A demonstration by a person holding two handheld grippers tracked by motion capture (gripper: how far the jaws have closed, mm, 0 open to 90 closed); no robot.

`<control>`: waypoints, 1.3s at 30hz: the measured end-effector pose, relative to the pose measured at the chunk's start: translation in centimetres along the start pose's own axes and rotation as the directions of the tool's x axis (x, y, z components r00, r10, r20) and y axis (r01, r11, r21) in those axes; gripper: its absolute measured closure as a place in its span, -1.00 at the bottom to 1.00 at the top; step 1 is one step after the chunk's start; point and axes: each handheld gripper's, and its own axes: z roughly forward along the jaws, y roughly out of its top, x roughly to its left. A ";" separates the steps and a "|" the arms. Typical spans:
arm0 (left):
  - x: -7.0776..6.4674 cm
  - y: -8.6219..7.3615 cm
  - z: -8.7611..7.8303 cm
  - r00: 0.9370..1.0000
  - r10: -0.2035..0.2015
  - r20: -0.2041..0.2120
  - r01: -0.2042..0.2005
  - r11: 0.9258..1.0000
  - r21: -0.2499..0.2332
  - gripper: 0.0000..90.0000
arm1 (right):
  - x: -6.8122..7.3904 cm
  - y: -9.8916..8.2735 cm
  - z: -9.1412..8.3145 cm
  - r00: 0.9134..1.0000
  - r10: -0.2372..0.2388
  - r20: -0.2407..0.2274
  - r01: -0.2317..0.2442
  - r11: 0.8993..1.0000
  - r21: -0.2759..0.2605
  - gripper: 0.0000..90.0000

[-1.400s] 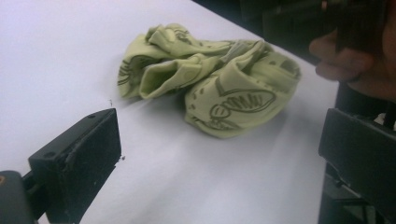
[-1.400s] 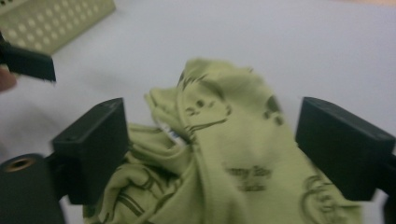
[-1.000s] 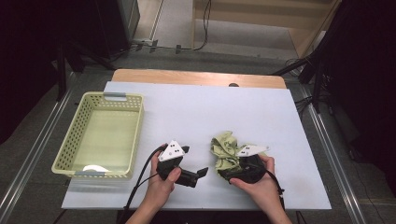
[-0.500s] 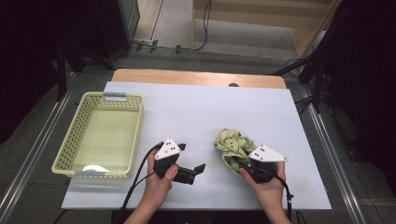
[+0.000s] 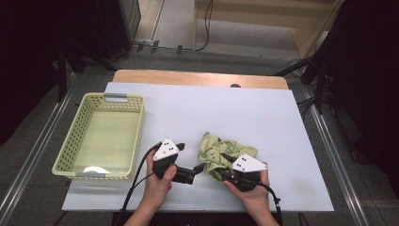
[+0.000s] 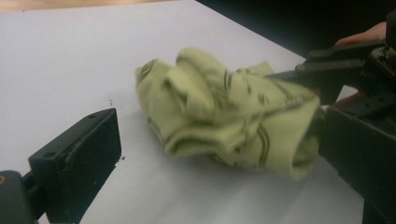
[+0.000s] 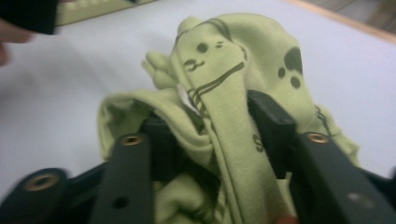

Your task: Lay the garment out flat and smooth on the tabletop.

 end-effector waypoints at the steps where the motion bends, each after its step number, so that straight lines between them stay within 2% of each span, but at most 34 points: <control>1: 0.0 0.0 -0.1 1.000 0.001 0.000 -0.001 1.000 -0.002 -1.00 | 0.2 0.1 -0.1 1.000 0.001 -0.024 -0.001 1.000 0.006 -0.03; 4: 0.2 0.1 -0.3 1.000 -0.003 0.000 0.003 1.000 -0.007 -1.00 | 0.1 0.8 -1.0 0.998 0.007 -0.058 -0.007 1.000 0.008 -0.31; 6: 0.3 0.1 -0.4 1.000 -0.002 -0.003 0.002 1.000 -0.007 -1.00 | -0.5 1.3 -1.9 0.993 0.046 -0.107 -0.048 0.999 -0.019 -0.43; 9: 0.3 0.1 -0.5 1.000 -0.005 0.004 0.005 1.000 -0.009 -1.00 | -1.7 1.8 -3.2 0.985 0.081 -0.150 -0.092 0.993 -0.071 -0.44; 12: 0.2 0.1 -0.3 1.000 -0.006 0.010 0.006 1.000 -0.009 -1.00 | -2.5 2.1 -4.1 0.987 0.082 -0.136 -0.095 0.991 -0.090 -0.43; 15: 0.1 0.0 0.0 1.000 -0.005 0.013 0.005 1.000 0.002 -1.00 | -3.1 1.8 -4.1 0.988 0.113 -0.106 -0.122 0.989 -0.079 -0.27; 17: 0.1 -0.1 0.3 1.000 -0.009 0.004 0.009 1.000 0.014 -0.95 | -3.2 1.3 -3.4 0.987 0.132 -0.092 -0.136 0.990 -0.036 -0.15; 20: -0.2 -0.6 1.0 1.000 -0.013 0.021 0.012 0.999 0.047 -0.89 | -2.9 0.7 -2.1 0.981 0.151 -0.119 -0.147 0.988 0.038 0.07; 23: -0.5 -1.1 2.1 1.000 -0.011 0.025 0.008 0.995 0.097 -0.65 | -2.9 0.6 -1.7 0.972 0.172 -0.161 -0.166 0.985 0.050 0.51; 25: -0.7 -1.4 2.7 1.000 -0.002 0.027 -0.001 0.993 0.119 -0.65 | -3.0 0.7 -1.9 0.971 0.158 -0.180 -0.152 0.987 0.049 0.70; 26: -0.8 -1.5 2.9 1.000 0.001 0.028 -0.004 0.992 0.129 -0.63 | -3.0 0.8 -2.0 0.971 0.154 -0.184 -0.147 0.988 0.052 0.74; 29: -1.0 -1.7 3.3 1.000 0.017 0.009 -0.018 0.989 0.145 -0.30 | -3.2 0.8 -2.3 0.971 0.151 -0.188 -0.143 0.988 0.051 0.79; 32: -0.9 -1.7 3.5 1.000 0.010 0.018 -0.013 0.986 0.166 -0.27 | -3.5 0.8 -2.6 0.969 0.158 -0.189 -0.154 0.987 0.039 0.81; 37: -1.1 -1.7 3.6 0.999 0.021 0.042 -0.027 0.985 0.168 -0.13 | -3.9 0.8 -3.1 0.970 0.162 -0.181 -0.161 0.987 0.017 0.82; 38: -1.1 -1.6 3.7 0.998 0.009 0.054 -0.018 0.986 0.167 -0.13 | -3.9 0.8 -3.1 0.971 0.162 -0.177 -0.162 0.987 0.015 0.83; 39: -1.0 -1.6 3.6 0.996 -0.006 0.084 -0.008 0.987 0.161 -0.14 | -4.0 0.8 -3.3 0.972 0.160 -0.173 -0.161 0.987 0.009 0.84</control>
